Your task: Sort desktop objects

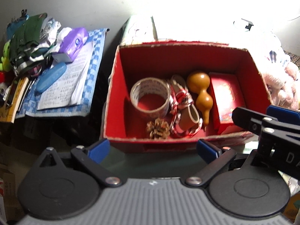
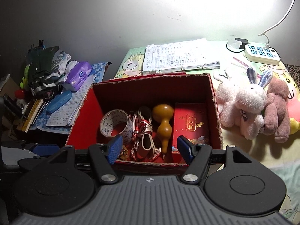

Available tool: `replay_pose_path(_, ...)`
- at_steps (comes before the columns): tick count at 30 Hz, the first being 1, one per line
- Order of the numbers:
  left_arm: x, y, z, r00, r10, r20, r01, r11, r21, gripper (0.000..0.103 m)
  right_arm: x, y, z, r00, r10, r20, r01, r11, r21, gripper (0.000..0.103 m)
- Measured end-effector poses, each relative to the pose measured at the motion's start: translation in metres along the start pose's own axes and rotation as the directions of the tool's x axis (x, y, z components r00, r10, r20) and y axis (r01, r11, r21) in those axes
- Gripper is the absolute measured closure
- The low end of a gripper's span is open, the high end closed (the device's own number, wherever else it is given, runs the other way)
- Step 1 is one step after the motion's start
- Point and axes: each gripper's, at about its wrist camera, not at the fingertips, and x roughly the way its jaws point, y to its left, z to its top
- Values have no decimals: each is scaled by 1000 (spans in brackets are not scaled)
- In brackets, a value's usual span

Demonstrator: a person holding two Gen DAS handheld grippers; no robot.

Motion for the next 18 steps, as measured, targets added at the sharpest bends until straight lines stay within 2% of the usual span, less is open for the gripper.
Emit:
replay_pose_path(5, 7, -4, 13, 1000, 15, 22, -15, 1000, 1, 3, 5, -4, 7, 997, -49, 52, 50, 999, -21, 36)
replay_pose_path(12, 21, -4, 24, 999, 33, 15, -33, 999, -6, 3, 23, -10, 13, 995, -96, 34, 96, 995, -12, 36)
replay_pose_path(18, 29, -5, 32, 999, 29, 15, -29, 999, -15, 3, 30, -15, 20, 994, -104, 38, 105, 994, -7, 36)
